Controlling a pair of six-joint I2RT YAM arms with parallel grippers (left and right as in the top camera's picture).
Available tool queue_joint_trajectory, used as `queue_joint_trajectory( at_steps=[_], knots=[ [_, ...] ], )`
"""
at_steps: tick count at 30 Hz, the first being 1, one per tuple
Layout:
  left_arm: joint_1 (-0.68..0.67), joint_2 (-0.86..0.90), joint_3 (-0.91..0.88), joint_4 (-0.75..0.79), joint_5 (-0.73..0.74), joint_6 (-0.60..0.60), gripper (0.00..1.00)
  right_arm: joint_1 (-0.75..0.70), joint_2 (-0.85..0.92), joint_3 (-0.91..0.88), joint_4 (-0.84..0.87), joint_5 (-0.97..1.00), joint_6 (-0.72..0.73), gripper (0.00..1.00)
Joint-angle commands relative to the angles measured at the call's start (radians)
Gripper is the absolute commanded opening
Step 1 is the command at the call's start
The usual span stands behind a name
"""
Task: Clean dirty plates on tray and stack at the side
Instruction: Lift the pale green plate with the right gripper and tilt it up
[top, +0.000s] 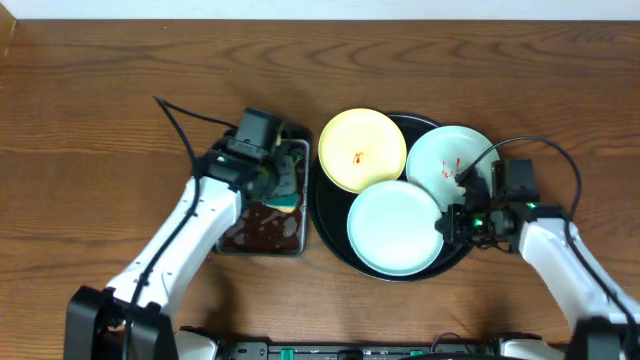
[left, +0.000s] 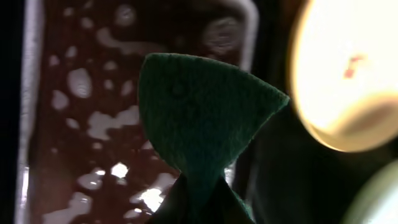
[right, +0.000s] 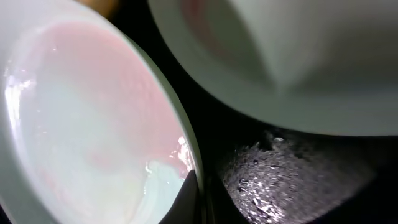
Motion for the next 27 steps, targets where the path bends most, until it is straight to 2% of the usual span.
queue_joint_trajectory(
  at_steps=[1,6,11,20,27],
  knots=[
    [0.026,0.032,-0.009,-0.002,0.018,0.065,0.08,0.011,-0.1,0.01,0.0,0.097,0.01,0.01],
    [0.043,0.092,-0.009,0.013,0.016,0.092,0.07,0.049,-0.235,0.012,0.0,0.278,0.027,0.01],
    [0.045,0.171,-0.009,0.039,-0.018,0.091,0.07,0.149,-0.329,0.012,0.008,0.512,0.027,0.01],
    [0.045,0.226,-0.009,0.089,-0.018,0.106,0.08,0.362,-0.348,0.012,0.09,0.832,0.018,0.01],
    [0.045,0.227,-0.009,0.091,-0.018,0.106,0.08,0.542,-0.348,0.012,0.187,1.085,-0.08,0.01]
  ],
)
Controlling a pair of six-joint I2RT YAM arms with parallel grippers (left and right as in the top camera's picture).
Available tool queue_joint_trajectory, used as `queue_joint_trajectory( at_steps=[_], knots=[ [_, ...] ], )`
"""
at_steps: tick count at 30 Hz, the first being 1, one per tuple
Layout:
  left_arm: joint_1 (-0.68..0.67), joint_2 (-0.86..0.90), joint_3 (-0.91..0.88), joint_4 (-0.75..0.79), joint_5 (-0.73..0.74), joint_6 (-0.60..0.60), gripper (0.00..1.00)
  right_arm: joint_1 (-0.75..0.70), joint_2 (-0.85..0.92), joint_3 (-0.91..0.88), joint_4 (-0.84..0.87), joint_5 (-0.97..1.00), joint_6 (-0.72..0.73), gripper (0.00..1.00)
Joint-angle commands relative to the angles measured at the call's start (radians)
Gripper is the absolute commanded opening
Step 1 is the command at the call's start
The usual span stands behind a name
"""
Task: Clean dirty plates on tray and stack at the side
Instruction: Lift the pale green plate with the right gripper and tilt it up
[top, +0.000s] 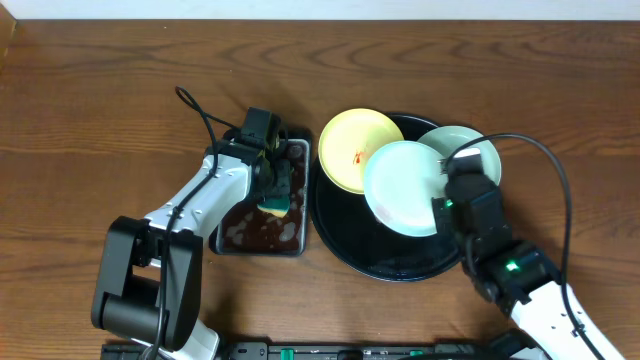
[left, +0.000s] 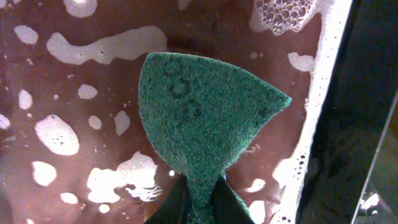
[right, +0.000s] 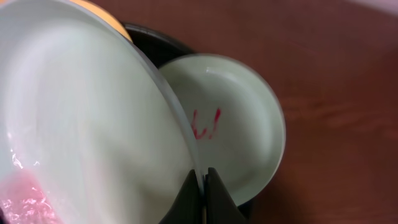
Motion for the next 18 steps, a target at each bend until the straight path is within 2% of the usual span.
queue_joint_trajectory(
  at_steps=[1,5,9,18],
  knots=[
    [0.005,0.003,-0.009,0.0,-0.013,0.013,0.07,0.081,-0.008,0.012,0.024,0.24,-0.081,0.01],
    [0.005,0.003,-0.009,0.001,-0.013,0.013,0.08,0.161,-0.006,0.012,0.057,0.359,-0.197,0.01],
    [0.005,0.003,-0.009,0.001,-0.013,0.013,0.08,0.229,-0.004,0.012,0.097,0.422,-0.249,0.01],
    [0.005,0.003,-0.009,0.001,-0.013,0.013,0.08,0.346,0.03,0.012,0.269,0.559,-0.536,0.01]
  ],
)
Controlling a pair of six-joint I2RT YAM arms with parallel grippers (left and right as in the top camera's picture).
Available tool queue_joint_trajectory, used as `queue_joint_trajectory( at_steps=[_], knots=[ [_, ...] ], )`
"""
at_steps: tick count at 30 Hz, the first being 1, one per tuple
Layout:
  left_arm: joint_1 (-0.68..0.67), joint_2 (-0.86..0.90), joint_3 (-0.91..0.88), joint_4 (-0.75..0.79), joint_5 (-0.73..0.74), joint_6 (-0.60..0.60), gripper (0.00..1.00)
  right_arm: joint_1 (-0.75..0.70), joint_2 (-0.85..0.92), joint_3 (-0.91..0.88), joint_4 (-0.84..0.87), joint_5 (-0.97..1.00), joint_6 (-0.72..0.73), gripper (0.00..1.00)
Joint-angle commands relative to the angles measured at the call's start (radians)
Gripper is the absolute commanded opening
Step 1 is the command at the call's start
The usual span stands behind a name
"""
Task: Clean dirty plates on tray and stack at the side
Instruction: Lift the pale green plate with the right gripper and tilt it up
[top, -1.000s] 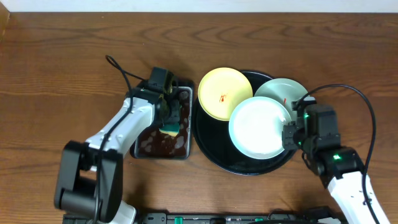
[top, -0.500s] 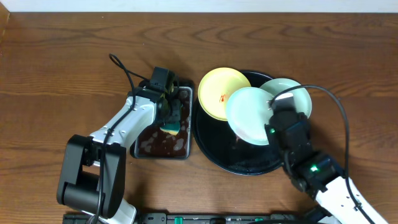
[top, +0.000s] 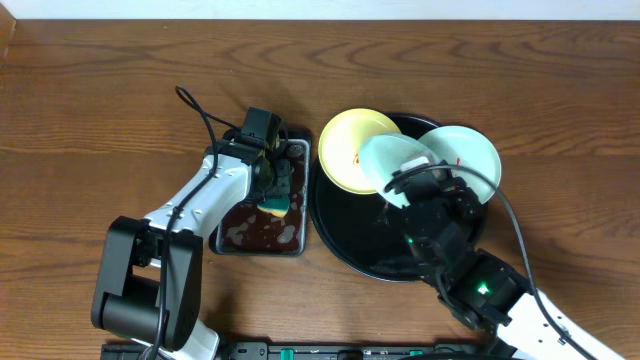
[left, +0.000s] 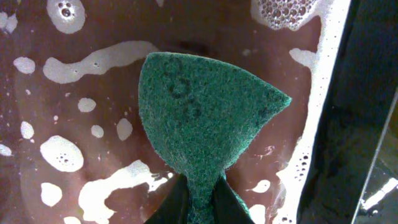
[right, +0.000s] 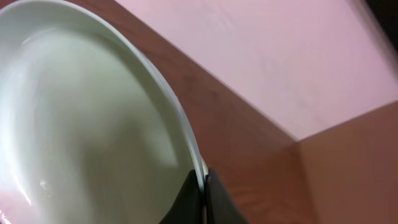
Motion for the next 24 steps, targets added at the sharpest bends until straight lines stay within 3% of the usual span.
queue_joint_trajectory(
  at_steps=[1,13,20,23,24],
  knots=[
    [0.005,0.003,-0.009,0.001,-0.012,0.01,0.08,0.034,0.018,0.012,0.034,0.113,-0.139,0.01],
    [0.005,0.006,-0.009,0.001,-0.012,0.01,0.08,0.043,0.083,0.012,0.052,0.132,-0.138,0.01],
    [0.005,0.029,-0.019,0.005,-0.012,0.01,0.09,0.011,0.093,0.012,0.043,0.087,0.158,0.01],
    [0.005,0.062,-0.021,0.002,-0.012,0.01,0.17,-0.043,0.093,0.012,0.01,-0.066,0.233,0.01],
    [0.005,0.071,-0.021,0.001,-0.012,0.01,0.25,-0.059,0.093,0.012,-0.001,-0.093,0.253,0.01]
  ],
)
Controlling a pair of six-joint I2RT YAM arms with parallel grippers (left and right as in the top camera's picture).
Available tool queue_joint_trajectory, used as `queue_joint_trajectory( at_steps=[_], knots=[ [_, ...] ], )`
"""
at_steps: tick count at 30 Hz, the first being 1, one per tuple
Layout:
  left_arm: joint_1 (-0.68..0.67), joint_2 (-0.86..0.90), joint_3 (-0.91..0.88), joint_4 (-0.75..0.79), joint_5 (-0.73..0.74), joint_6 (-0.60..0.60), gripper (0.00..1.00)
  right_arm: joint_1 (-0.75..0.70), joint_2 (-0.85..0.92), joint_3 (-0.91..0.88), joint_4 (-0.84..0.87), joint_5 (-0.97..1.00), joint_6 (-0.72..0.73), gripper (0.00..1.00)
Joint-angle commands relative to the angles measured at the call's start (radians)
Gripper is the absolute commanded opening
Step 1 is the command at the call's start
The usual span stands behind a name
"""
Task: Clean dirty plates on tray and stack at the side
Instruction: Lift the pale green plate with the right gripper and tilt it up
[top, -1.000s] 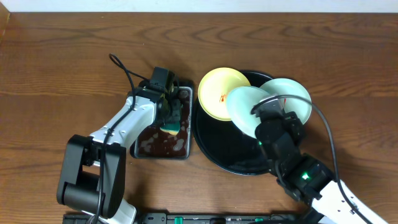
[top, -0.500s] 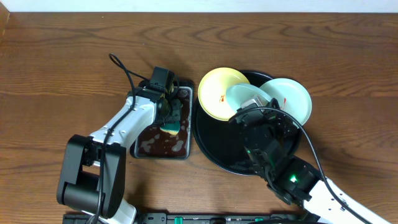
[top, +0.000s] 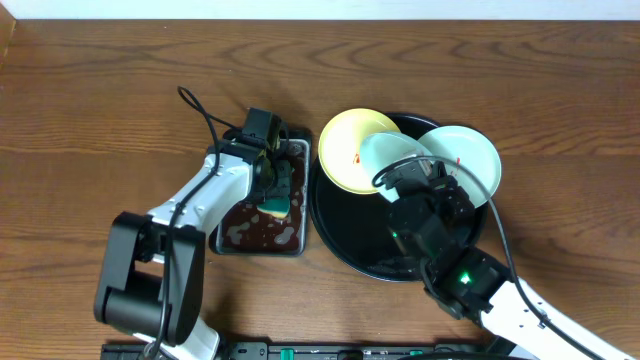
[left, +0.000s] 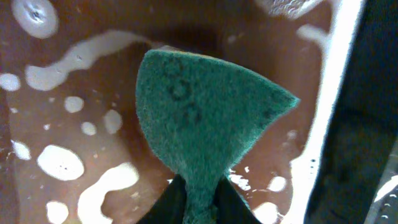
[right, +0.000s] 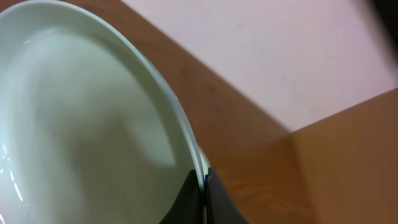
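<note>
My left gripper is shut on a green sponge, held low over the soapy brown water of the wash tub; from overhead the sponge shows beside the wrist. My right gripper is shut on the rim of a pale green plate, lifted and tilted above the black tray. Overhead that lifted plate partly covers the other two. A yellow plate with a red mark and another pale green plate with red marks lie on the tray.
The wash tub stands just left of the tray, foam patches floating in it. Brown wooden tabletop spreads all round. A pale wall and a wooden edge show behind the plate in the right wrist view.
The left gripper has dropped the sponge slightly closer to the water. The right arm has shifted a little, still holding the tilted plate above the tray.
At first the sponge hung over the tub's edge and the right gripper gripped the pale green plate flat on the tray. Then the sponge was over the foam and the plate was raised. Later the plate stood steeply tilted, as it does now.
</note>
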Motion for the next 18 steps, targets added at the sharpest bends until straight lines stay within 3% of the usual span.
queue_joint_trajectory(
  at_steps=[1,2,4,5,8,18],
  knots=[
    [0.005,0.05,-0.021,-0.002,-0.012,0.002,0.33,-0.066,0.003,0.012,-0.028,-0.137,0.173,0.01],
    [0.005,0.06,-0.021,-0.002,-0.012,0.002,0.43,-0.085,0.003,0.012,-0.042,-0.156,0.193,0.01],
    [0.005,0.071,-0.021,-0.002,-0.012,0.002,0.47,-0.122,0.003,0.012,-0.07,-0.185,0.227,0.01],
    [0.005,0.074,-0.021,-0.002,-0.012,0.002,0.43,-0.14,0.003,0.012,-0.085,-0.2,0.243,0.01],
    [0.005,0.073,-0.021,0.002,-0.012,0.002,0.08,-0.176,0.003,0.012,-0.115,-0.227,0.28,0.01],
    [0.006,-0.015,0.008,-0.002,-0.013,0.021,0.07,-0.28,-0.003,0.012,-0.123,-0.326,0.344,0.01]
  ],
)
